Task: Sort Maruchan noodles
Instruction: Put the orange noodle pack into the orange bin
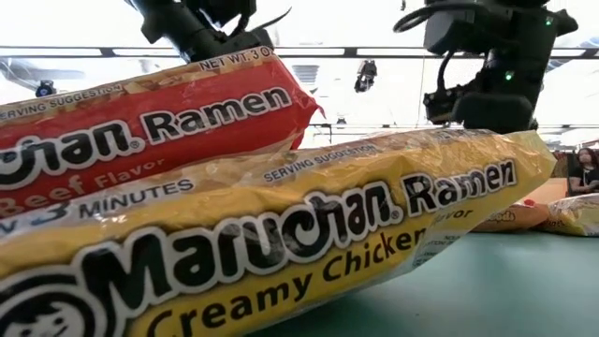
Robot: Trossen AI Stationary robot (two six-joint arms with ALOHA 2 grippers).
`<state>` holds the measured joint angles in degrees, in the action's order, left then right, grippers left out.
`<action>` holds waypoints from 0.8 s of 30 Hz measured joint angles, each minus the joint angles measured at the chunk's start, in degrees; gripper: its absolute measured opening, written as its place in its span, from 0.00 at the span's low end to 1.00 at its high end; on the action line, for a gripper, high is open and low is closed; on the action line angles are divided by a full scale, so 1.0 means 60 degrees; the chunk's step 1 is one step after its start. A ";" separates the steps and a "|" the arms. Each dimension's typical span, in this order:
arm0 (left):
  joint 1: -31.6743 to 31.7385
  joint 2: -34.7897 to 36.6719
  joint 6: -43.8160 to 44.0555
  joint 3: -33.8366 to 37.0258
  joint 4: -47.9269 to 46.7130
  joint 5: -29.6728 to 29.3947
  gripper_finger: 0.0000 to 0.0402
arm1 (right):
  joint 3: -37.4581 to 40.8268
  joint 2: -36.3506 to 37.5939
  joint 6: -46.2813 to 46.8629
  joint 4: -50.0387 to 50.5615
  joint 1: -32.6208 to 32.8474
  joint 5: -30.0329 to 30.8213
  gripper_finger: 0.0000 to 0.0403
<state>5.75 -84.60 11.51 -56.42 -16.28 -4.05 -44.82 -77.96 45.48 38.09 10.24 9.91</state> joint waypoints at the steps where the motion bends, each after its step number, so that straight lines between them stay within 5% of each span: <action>1: -0.0048 -0.0154 0.0004 0.0000 0.0108 0.0002 0.45 | 0.0000 -0.0164 -0.0098 -0.0117 0.0000 0.0019 0.34; 16: -0.0648 -0.1799 0.0472 0.0004 0.1554 0.0015 0.45 | -0.0015 -0.1843 -0.3329 -0.6305 -0.0482 0.0048 0.34; 24: -0.1480 -0.2551 0.0594 0.0004 0.2931 0.0011 0.45 | -0.0463 -0.1190 -0.3731 -0.4865 -0.0586 0.0092 0.34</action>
<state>-3.12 -99.91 15.07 -56.40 1.31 -3.99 -47.59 -85.10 23.09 8.90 6.72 10.46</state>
